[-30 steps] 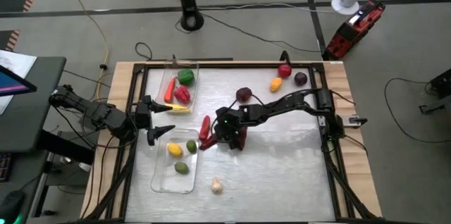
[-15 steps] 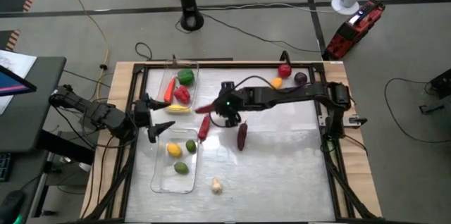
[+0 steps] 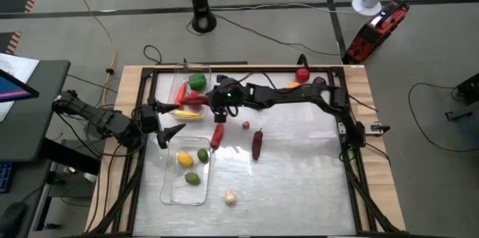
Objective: Sort produce into baskets
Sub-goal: Put the middle red chili pepper into the top transparent bin, then put the left red chili pepper into the top transparent bin
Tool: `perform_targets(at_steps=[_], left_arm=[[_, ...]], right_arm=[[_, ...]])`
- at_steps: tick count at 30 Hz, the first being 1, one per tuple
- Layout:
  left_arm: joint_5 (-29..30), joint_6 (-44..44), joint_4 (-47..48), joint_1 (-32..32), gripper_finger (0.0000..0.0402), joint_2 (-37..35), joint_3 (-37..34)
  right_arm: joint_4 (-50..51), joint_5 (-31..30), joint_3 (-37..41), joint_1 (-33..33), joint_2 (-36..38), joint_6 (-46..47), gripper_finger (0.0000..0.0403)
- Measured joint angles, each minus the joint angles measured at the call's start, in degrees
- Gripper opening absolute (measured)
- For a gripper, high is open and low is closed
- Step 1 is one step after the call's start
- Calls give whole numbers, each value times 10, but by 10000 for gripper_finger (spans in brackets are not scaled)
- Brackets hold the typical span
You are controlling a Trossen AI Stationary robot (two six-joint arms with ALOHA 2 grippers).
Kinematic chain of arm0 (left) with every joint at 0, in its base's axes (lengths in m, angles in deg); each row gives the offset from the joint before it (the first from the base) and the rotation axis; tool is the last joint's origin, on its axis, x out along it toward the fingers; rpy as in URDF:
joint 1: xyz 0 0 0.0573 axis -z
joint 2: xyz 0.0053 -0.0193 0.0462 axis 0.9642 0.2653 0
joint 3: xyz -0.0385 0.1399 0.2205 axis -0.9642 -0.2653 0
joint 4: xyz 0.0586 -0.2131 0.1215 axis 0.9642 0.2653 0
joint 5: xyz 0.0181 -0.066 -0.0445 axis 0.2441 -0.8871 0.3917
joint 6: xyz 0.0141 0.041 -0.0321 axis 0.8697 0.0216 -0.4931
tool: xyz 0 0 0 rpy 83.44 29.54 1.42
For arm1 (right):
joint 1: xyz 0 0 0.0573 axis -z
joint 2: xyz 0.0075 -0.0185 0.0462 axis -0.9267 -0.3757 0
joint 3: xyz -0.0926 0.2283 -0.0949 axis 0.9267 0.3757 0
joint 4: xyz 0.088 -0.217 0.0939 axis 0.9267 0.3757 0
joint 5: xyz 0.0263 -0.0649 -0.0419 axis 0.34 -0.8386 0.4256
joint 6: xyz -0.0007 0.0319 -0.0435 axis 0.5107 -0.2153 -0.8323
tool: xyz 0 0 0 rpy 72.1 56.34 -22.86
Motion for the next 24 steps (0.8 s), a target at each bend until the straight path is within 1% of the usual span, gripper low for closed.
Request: perform_targets(at_steps=[3, 5, 8, 12, 15, 19, 22, 24], left_arm=[[-8, -1, 3, 0, 361, 0, 0], [-13, -3, 3, 0, 361, 0, 0], [-15, -2, 6, 0, 361, 0, 0], [-18, -2, 10, 0, 361, 0, 0], [-25, -10, 17, 0, 361, 0, 0], [-38, -18, 23, 0, 361, 0, 0], [-41, -18, 26, 0, 361, 0, 0], [-41, -18, 32, 0, 361, 0, 0]], right_arm=[[9, 26, -53, 4, -34, -3, 193], [22, 54, -91, 3, -55, -4, 203], [80, 82, -140, 6, -75, -6, 235], [123, 81, -174, 13, -82, -9, 281], [168, 80, -177, 17, -66, -11, 298], [251, 83, -171, 10, -40, -26, 300], [295, 83, -139, -4, -21, -40, 293], [287, 84, -100, -14, -10, -51, 288]])
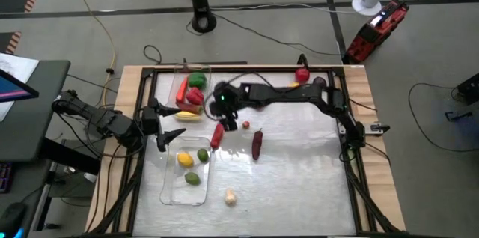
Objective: Sort produce into baskets
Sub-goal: Put the left red chili pepper into the top transparent bin
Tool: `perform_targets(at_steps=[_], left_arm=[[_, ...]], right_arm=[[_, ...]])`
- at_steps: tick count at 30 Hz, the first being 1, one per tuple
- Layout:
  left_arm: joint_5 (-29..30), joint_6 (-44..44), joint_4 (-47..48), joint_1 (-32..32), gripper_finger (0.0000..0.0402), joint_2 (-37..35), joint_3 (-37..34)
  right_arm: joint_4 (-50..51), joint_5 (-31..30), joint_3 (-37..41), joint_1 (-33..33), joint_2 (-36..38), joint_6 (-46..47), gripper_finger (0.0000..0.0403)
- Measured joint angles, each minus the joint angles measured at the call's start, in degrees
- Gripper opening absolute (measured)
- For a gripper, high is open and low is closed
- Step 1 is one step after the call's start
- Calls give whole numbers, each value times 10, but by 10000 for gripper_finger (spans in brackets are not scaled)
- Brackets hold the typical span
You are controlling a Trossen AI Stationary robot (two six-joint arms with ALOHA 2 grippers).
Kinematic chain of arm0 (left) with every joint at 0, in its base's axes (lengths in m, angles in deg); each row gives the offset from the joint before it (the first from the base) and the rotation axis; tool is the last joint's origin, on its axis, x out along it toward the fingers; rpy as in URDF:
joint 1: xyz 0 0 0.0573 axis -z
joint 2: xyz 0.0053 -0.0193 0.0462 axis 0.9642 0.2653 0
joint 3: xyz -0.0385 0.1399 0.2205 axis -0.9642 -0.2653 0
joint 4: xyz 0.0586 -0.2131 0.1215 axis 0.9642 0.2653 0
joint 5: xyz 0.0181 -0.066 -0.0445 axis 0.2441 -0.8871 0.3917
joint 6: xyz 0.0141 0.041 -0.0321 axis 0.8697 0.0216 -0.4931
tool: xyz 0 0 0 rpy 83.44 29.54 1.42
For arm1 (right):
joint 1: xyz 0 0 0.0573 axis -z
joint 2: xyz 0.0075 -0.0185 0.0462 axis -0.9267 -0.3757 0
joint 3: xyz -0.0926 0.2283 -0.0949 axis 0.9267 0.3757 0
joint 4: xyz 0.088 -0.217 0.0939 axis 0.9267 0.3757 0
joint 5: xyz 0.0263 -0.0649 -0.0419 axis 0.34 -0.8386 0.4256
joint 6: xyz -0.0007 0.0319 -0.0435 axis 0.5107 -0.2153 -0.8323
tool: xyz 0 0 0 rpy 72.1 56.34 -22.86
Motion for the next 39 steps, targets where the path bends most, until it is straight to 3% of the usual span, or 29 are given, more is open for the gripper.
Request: perform_targets(at_steps=[5, 10, 16, 23, 30, 39], left_arm=[[0, -4, 1, 0, 361, 0, 0], [1, -5, -1, 0, 361, 0, 0], [3, -3, -4, 0, 361, 0, 0], [6, -1, -3, 0, 361, 0, 0], [6, 0, -3, 0, 361, 0, 0], [6, 1, -1, 0, 361, 0, 0]], right_arm=[[-81, 50, 119, -21, 45, -43, 281], [-129, 91, 176, -32, 53, -12, 286], [-183, 99, 219, -42, 52, -15, 335], [-234, 99, 219, -45, 45, -25, 388], [-226, 90, 182, -48, -15, -24, 378], [-214, 99, 165, -35, -32, -33, 344]])
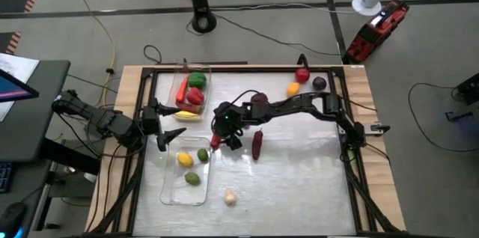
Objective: Sort produce into baskets
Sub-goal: Put the left red chili pepper into the top transparent bin
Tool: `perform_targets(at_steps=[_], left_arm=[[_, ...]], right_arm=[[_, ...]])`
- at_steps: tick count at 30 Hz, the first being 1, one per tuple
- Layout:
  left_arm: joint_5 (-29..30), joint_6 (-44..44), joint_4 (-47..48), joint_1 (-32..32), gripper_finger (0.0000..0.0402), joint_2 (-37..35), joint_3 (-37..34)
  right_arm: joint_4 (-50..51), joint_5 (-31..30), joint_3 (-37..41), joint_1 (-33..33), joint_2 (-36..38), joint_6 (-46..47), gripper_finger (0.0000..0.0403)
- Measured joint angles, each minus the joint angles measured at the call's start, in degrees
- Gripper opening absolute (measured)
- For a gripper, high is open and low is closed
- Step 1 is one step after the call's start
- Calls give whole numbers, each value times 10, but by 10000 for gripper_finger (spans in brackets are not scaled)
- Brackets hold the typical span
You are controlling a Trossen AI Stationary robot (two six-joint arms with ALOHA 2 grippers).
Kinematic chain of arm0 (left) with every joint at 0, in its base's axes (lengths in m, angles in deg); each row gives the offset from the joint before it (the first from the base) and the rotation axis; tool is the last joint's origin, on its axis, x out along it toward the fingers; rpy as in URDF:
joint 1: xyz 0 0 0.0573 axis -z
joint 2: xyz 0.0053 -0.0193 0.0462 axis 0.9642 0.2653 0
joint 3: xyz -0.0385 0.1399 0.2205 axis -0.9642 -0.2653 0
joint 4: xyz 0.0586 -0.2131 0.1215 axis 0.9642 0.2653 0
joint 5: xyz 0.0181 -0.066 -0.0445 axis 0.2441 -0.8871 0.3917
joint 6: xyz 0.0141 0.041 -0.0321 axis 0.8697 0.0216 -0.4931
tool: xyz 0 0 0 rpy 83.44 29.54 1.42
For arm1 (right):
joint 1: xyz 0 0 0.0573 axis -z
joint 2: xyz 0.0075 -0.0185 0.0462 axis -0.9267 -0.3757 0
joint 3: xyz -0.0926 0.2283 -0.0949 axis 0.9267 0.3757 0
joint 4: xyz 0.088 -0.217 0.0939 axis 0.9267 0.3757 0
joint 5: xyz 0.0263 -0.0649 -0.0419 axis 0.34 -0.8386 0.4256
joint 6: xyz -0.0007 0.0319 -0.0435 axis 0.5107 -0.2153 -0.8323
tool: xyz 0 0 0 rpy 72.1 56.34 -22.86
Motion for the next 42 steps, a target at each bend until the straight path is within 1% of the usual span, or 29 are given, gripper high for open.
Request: perform_targets(at_steps=[7, 10, 16, 21, 24, 29, 35, 37, 39, 42], left_arm=[[0, -1, 2, 0, 361, 0, 0], [0, 0, 3, 0, 361, 0, 0], [-4, -2, 3, 0, 361, 0, 0], [-4, -5, 6, 0, 361, 0, 0], [-4, -5, 6, 0, 361, 0, 0], [-5, -11, 8, 0, 361, 0, 0], [-5, -13, 9, 0, 361, 0, 0], [-5, -13, 11, 0, 361, 0, 0], [-5, -13, 11, 0, 361, 0, 0], [-5, -15, 11, 0, 361, 0, 0]], right_arm=[[14, 0, 0, 12, -13, -5, 324], [40, -7, -1, 16, -13, -28, 318], [103, -20, -1, 14, -12, -25, 300], [143, -58, -2, 8, -8, -27, 278], [160, -58, -1, 8, -1, -22, 263], [173, -63, 1, 4, 14, 2, 225], [184, -67, -1, 8, 17, 11, 154], [204, -79, -15, 12, 17, 6, 131], [230, -92, -39, 16, 18, 8, 116], [272, -100, -84, 24, 19, 32, 114]])
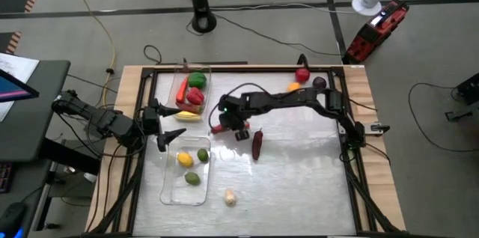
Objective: Sort produce into baskets
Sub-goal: Put the left red chili pepper into the top transparent bin, then put the strawberry into the bottom transparent bin
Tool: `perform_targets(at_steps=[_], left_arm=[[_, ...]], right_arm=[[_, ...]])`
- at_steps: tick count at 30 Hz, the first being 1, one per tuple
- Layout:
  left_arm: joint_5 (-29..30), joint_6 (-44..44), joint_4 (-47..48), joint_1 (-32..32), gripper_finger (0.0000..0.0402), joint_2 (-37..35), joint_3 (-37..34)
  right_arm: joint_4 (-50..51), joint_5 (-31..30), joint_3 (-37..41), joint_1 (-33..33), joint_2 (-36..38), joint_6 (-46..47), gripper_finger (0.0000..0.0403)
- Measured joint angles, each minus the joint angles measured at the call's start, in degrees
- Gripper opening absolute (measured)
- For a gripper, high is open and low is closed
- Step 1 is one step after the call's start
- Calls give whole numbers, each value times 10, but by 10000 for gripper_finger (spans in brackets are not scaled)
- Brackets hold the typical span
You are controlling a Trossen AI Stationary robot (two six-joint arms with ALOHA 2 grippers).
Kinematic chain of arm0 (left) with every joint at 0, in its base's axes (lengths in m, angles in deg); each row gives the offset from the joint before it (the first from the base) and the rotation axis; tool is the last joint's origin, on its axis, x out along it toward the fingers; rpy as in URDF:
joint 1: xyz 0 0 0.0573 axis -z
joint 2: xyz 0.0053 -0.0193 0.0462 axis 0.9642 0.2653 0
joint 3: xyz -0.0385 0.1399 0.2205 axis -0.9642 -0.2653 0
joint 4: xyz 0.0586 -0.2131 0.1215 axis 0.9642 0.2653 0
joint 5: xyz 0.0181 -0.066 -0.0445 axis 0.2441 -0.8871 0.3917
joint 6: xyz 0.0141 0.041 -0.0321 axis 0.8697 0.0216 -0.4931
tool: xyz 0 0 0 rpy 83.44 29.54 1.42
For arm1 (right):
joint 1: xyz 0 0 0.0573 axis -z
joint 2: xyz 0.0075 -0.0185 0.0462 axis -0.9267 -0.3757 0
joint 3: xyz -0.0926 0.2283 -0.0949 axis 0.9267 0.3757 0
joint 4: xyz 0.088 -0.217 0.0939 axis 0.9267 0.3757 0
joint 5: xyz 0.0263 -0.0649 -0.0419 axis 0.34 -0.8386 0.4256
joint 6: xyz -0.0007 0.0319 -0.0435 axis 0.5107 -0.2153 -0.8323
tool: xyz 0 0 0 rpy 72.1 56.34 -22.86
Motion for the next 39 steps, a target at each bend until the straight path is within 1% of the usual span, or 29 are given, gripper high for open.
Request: perform_targets(at_steps=[3, 6, 11, 14, 17, 19, 23, 27, 30, 35, 37, 39], left_arm=[[-1, -5, 2, 0, 361, 0, 0], [-1, -13, 6, 0, 361, 0, 0], [-3, -15, 6, 0, 361, 0, 0], [-3, -15, 6, 0, 361, 0, 0], [-3, -16, 6, 0, 361, 0, 0], [-3, -15, 6, 0, 361, 0, 0], [-3, -15, 5, 0, 361, 0, 0], [-2, -13, 3, 0, 361, 0, 0], [0, -9, 1, 0, 361, 0, 0], [-3, -10, 1, 0, 361, 0, 0], [-5, -12, 3, 0, 361, 0, 0], [-10, -14, 4, 0, 361, 0, 0]], right_arm=[[26, -29, -33, 6, 2, 27, 131], [50, -86, -58, 8, 2, 47, 142], [64, -207, -97, 17, 2, 48, 135], [59, -247, -116, 25, 2, 47, 131], [25, -242, -119, 34, 2, 43, 133], [-4, -221, -119, 37, 1, 36, 140], [-96, -173, -111, 39, 1, 17, 155], [-168, -123, -108, 37, 1, -16, 166], [-210, -99, -109, 32, 1, -34, 176], [-222, -80, -109, 22, 1, -45, 212], [-199, -81, -109, 21, 1, -43, 231], [-147, -88, -109, 18, 3, -31, 246]])
